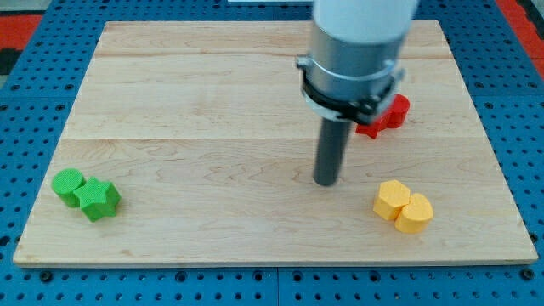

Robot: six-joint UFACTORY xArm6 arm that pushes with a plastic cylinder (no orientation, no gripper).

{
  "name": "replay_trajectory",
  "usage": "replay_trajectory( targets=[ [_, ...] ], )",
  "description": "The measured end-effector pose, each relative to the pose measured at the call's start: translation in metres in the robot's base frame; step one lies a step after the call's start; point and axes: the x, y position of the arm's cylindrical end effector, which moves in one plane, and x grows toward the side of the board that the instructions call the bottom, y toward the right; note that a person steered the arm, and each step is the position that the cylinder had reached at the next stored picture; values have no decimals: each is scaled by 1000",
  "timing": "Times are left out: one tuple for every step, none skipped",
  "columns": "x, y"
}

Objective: Move your arm to the top right

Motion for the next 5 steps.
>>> replay_trajectory(
  targets=[
    [-43,-46],
    [-99,-47],
    [-127,13],
    [-160,105],
    [-201,193]
  ],
)
